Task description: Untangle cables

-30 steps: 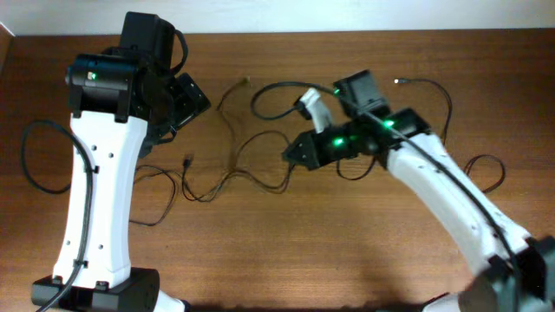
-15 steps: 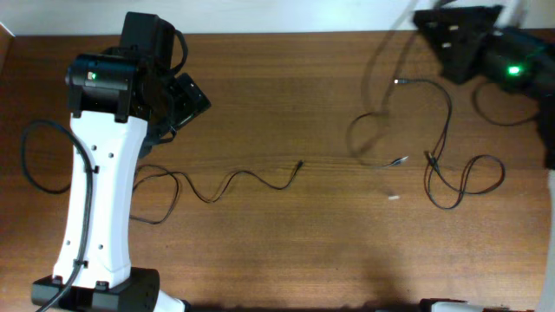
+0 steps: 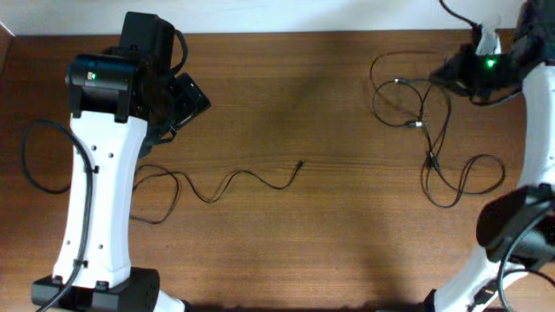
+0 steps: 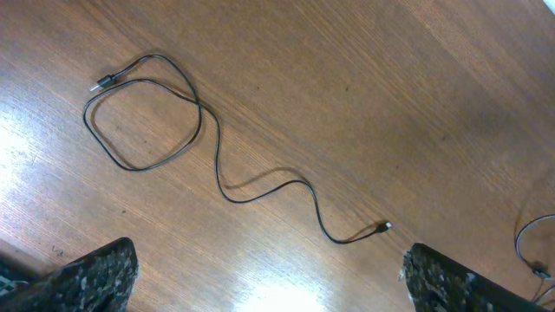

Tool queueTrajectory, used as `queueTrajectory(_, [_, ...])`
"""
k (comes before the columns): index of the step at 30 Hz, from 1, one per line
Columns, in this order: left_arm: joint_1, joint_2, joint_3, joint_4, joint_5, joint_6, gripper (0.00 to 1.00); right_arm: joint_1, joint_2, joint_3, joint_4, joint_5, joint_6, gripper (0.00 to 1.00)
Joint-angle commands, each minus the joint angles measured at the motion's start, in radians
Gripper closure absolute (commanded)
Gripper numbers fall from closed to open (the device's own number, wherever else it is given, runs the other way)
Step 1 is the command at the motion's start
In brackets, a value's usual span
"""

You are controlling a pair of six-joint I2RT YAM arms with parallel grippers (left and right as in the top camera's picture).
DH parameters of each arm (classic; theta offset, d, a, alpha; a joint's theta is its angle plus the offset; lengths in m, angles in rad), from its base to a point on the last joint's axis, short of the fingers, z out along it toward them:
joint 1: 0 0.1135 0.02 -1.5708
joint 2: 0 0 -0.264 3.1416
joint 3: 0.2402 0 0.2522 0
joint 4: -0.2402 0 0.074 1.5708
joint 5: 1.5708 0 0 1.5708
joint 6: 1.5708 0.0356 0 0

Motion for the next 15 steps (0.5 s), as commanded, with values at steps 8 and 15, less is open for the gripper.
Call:
queueTrajectory(8, [0.003, -0.01, 0.009, -0.002, -0.019, 0.016, 0.01, -0.001, 0.207, -0.024, -0.2, 0.452, -0.01, 0.96])
queueTrajectory(15, [0.003, -0.01, 0.009, -0.002, -0.019, 0.016, 0.01, -0.002, 0.208, -0.054, -0.143, 0.613, 0.007, 0.01])
